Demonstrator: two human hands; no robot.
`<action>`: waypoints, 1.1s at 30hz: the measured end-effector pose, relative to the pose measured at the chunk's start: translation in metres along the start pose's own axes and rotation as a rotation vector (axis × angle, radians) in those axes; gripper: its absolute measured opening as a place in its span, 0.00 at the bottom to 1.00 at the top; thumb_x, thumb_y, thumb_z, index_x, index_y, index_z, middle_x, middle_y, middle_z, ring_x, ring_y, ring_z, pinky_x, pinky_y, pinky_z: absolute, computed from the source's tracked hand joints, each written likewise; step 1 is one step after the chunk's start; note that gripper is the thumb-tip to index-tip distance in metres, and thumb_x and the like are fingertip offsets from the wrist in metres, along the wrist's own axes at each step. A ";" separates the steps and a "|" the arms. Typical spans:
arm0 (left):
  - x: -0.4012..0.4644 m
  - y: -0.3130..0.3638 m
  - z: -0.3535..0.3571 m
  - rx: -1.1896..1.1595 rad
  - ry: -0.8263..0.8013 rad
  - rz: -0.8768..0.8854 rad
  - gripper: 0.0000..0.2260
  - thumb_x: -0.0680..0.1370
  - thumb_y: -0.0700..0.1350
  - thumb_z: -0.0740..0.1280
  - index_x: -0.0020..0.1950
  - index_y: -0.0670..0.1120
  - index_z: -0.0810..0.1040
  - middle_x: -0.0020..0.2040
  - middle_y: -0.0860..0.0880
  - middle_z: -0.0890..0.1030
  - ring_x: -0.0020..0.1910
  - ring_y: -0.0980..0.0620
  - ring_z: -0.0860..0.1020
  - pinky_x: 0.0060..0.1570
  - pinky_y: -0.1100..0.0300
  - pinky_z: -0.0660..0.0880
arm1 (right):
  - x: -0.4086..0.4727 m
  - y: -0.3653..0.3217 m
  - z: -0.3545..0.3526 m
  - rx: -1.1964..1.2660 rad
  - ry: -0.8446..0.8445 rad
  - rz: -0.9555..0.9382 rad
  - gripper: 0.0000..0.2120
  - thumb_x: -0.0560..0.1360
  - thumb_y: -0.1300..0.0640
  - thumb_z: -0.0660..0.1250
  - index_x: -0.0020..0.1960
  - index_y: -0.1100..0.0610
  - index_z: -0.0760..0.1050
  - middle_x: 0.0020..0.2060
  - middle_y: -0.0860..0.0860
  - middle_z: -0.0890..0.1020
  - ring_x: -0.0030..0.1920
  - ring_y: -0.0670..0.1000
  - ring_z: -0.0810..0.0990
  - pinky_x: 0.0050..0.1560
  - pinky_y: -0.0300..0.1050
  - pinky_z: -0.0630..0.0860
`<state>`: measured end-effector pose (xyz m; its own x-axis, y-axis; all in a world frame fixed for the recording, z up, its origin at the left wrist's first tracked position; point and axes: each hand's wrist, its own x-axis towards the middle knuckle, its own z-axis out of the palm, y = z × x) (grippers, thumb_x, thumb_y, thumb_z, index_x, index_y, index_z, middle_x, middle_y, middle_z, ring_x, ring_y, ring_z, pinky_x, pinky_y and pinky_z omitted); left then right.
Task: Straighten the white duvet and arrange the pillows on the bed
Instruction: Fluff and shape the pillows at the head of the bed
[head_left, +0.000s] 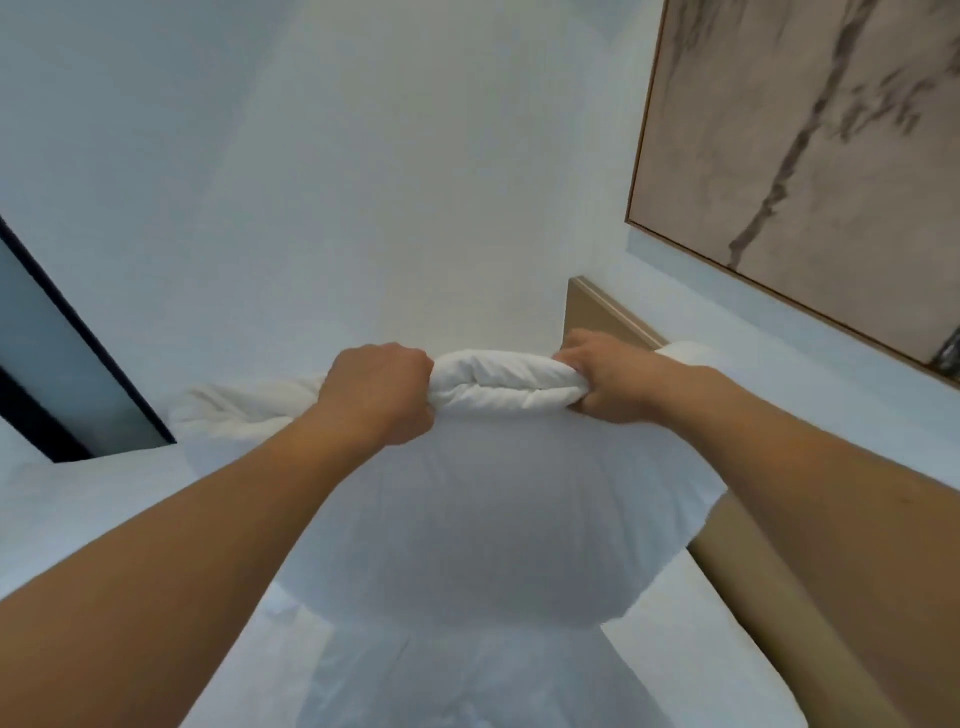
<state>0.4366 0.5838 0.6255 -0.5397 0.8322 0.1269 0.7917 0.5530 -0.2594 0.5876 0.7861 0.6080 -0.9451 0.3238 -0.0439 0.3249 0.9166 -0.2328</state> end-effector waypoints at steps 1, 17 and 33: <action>0.009 0.009 -0.019 -0.003 0.008 0.005 0.08 0.72 0.50 0.66 0.48 0.51 0.77 0.42 0.49 0.78 0.40 0.45 0.76 0.39 0.58 0.68 | -0.008 0.010 -0.021 0.018 -0.004 0.021 0.11 0.71 0.55 0.67 0.53 0.47 0.76 0.51 0.46 0.77 0.51 0.52 0.78 0.52 0.47 0.75; 0.097 0.191 -0.015 -0.149 -0.126 -0.109 0.10 0.72 0.50 0.64 0.51 0.49 0.78 0.47 0.48 0.81 0.42 0.46 0.77 0.40 0.58 0.69 | -0.025 0.197 -0.066 -0.171 -0.118 -0.051 0.09 0.73 0.53 0.66 0.53 0.44 0.73 0.53 0.48 0.81 0.51 0.54 0.79 0.46 0.44 0.71; 0.167 0.180 -0.029 -0.043 0.486 -0.070 0.08 0.65 0.39 0.67 0.38 0.45 0.68 0.34 0.45 0.75 0.28 0.44 0.65 0.29 0.60 0.57 | 0.038 0.251 -0.112 -0.489 0.419 -0.241 0.11 0.69 0.62 0.65 0.51 0.55 0.71 0.49 0.53 0.79 0.47 0.60 0.78 0.36 0.46 0.65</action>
<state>0.4974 0.8241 0.6278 -0.4044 0.7091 0.5776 0.7748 0.6012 -0.1956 0.6374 1.0548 0.6562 -0.9317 0.0709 0.3561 0.1790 0.9430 0.2806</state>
